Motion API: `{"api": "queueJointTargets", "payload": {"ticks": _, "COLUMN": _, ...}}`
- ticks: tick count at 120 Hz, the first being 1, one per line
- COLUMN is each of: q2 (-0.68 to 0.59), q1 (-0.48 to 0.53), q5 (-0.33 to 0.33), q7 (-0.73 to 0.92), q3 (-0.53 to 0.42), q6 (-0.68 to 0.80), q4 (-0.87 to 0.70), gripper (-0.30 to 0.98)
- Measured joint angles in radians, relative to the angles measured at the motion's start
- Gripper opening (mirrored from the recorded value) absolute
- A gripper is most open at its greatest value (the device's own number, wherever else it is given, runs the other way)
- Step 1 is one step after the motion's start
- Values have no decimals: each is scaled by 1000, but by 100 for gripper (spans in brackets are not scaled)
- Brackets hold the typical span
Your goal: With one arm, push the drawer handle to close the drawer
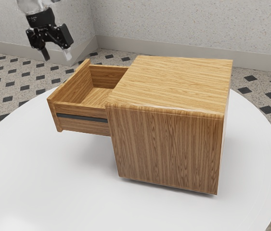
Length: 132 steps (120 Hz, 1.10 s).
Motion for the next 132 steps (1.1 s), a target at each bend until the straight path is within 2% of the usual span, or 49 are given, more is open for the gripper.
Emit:
{"api": "queueJointTargets", "payload": {"ticks": 10, "q2": -17, "q1": -5, "q5": 27, "q7": -10, "q3": 15, "q6": 13, "q4": -64, "gripper": 68}}
{"api": "queueJointTargets", "payload": {"ticks": 18, "q2": -181, "q1": -39, "q5": 79, "q7": -8, "q3": 61, "q6": 37, "q4": -254, "gripper": 68}}
{"api": "queueJointTargets", "payload": {"ticks": 24, "q2": -333, "q1": -183, "q5": 156, "q7": -5, "q3": 205, "q6": 60, "q4": -399, "gripper": 68}}
{"api": "queueJointTargets", "payload": {"ticks": 29, "q2": -458, "q1": -370, "q5": 258, "q7": 3, "q3": 379, "q6": 78, "q4": -477, "gripper": 67}}
{"api": "queueJointTargets", "payload": {"ticks": 33, "q2": -520, "q1": -473, "q5": 329, "q7": 18, "q3": 502, "q6": 96, "q4": -510, "gripper": 67}}
{"api": "queueJointTargets", "payload": {"ticks": 43, "q2": -568, "q1": -696, "q5": 481, "q7": 99, "q3": 789, "q6": 199, "q4": -538, "gripper": 64}}
{"api": "queueJointTargets", "payload": {"ticks": 51, "q2": -527, "q1": -795, "q5": 557, "q7": 180, "q3": 931, "q6": 325, "q4": -544, "gripper": 61}}
{"api": "queueJointTargets", "payload": {"ticks": 63, "q2": -447, "q1": -854, "q5": 628, "q7": 305, "q3": 992, "q6": 539, "q4": -570, "gripper": 55}}
{"api": "queueJointTargets", "payload": {"ticks": 66, "q2": -441, "q1": -876, "q5": 647, "q7": 335, "q3": 1010, "q6": 591, "q4": -582, "gripper": 54}}
{"api": "queueJointTargets", "payload": {"ticks": 75, "q2": -435, "q1": -1007, "q5": 719, "q7": 419, "q3": 1142, "q6": 738, "q4": -600, "gripper": 48}}
{"api": "queueJointTargets", "payload": {"ticks": 86, "q2": -438, "q1": -1059, "q5": 771, "q7": 515, "q3": 1188, "q6": 875, "q4": -642, "gripper": 38}}
{"api": "queueJointTargets", "payload": {"ticks": 108, "q2": -529, "q1": -1099, "q5": 808, "q7": 676, "q3": 1200, "q6": 1015, "q4": -725, "gripper": 17}}
{"api": "queueJointTargets", "payload": {"ticks": 120, "q2": -578, "q1": -1149, "q5": 815, "q7": 760, "q3": 1226, "q6": 1051, "q4": -744, "gripper": 12}}
{"api": "queueJointTargets", "payload": {"ticks": 132, "q2": -541, "q1": -1217, "q5": 816, "q7": 829, "q3": 1274, "q6": 1086, "q4": -745, "gripper": 10}}
